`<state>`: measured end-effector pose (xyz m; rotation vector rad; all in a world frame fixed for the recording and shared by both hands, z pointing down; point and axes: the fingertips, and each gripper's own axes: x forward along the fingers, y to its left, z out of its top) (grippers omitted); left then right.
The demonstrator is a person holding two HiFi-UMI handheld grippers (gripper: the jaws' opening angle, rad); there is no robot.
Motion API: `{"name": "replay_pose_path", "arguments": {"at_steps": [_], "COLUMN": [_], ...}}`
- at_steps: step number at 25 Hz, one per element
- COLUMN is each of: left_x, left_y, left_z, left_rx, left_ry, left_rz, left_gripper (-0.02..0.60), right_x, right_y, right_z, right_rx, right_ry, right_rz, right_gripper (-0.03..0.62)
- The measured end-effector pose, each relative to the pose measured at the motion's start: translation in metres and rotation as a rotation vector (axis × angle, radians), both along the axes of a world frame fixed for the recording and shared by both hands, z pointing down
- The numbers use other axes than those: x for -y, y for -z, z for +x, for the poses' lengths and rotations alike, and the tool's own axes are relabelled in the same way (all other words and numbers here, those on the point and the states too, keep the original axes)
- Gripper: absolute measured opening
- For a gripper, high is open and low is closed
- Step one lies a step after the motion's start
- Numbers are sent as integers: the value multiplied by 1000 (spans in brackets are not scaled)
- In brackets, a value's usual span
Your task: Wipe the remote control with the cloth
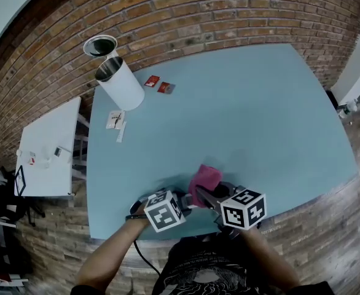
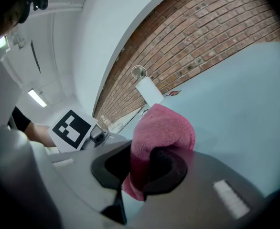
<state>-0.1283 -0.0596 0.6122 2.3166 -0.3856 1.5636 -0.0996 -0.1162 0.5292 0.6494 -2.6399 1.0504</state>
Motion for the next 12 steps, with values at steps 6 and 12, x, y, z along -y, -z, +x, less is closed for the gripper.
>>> {"name": "replay_pose_path", "arguments": {"at_steps": [6,12], "left_x": [0,-1], "left_y": [-1,-1], "left_z": [-1,0], "left_rx": [21,45], "left_ry": [5,3], "left_rz": [-29,-48], "left_gripper": [225,225], "right_x": [7,14], "right_y": [-2,-1], "right_z": [14,27], "right_rx": [8,22], "right_ry": [-12,-8], "right_rz": [-12,-18], "right_gripper": [63,63]}}
